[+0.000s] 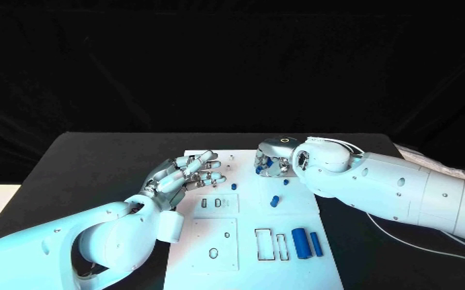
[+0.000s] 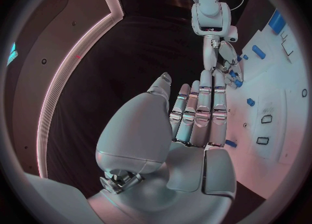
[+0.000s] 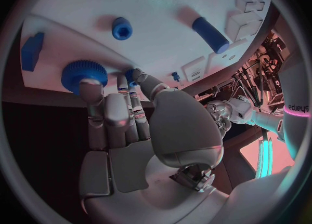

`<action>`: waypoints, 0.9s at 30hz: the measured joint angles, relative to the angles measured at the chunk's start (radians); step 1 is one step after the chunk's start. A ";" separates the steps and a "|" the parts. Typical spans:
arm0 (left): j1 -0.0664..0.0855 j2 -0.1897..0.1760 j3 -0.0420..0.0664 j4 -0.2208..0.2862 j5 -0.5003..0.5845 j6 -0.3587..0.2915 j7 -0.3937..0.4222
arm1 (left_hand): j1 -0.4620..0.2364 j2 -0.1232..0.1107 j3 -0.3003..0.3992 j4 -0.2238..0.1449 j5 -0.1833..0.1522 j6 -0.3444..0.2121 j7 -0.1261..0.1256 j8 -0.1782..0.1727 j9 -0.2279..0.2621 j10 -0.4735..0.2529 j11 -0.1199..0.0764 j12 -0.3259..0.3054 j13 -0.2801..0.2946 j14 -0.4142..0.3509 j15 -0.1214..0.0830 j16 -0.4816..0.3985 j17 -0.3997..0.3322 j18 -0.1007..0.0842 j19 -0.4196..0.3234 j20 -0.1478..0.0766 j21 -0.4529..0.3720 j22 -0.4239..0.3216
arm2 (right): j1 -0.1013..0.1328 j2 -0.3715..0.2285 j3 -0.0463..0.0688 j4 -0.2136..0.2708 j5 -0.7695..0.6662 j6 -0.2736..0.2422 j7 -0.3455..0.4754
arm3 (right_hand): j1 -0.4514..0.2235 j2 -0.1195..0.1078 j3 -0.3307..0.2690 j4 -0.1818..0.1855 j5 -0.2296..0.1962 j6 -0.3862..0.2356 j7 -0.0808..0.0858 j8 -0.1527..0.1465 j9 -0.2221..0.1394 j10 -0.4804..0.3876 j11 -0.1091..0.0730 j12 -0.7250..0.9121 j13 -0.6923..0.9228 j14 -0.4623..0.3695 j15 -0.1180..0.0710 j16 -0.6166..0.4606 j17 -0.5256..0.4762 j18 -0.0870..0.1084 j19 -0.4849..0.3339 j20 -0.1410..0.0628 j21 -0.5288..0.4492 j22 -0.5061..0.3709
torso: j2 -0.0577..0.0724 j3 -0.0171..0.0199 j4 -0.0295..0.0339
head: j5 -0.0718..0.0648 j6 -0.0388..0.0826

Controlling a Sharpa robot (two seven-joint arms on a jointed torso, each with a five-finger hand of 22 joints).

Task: Assemble the parts on the task board

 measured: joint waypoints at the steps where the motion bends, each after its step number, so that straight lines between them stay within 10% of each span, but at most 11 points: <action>1: 0.000 0.000 0.000 0.000 0.000 0.000 -0.001 | 0.000 0.000 0.000 0.000 0.000 0.000 0.000 0.000 0.000 0.000 0.000 0.000 0.000 0.000 0.000 0.000 0.000 0.000 0.000 0.000 0.000 0.000 | 0.001 0.001 0.000 -0.001 0.000 0.002 0.000 | 0.000 0.000 0.000 0.000 0.000 0.000 0.000 0.000 0.000 0.000 0.000 0.000 0.000 0.000 0.000 0.005 0.005 0.000 0.004 -0.001 0.003 0.006 | 0.000 0.0000 0.0001 | 0.000 0.000; 27: 0.000 -0.008 0.000 -0.017 0.000 0.003 -0.011 | 0.000 0.000 0.005 -0.005 0.000 0.000 0.000 0.000 -0.001 0.000 0.000 0.000 0.000 0.000 0.000 0.000 0.004 0.000 0.004 -0.004 0.000 0.000 | -0.002 0.032 0.015 0.014 0.016 -0.159 -0.028 | 0.012 0.006 0.034 0.040 -0.030 0.028 -0.003 0.000 0.001 0.029 -0.007 0.000 0.000 0.000 0.000 0.065 0.058 0.000 0.023 -0.002 0.065 0.078 | 0.007 0.0006 0.0049 | 0.005 0.005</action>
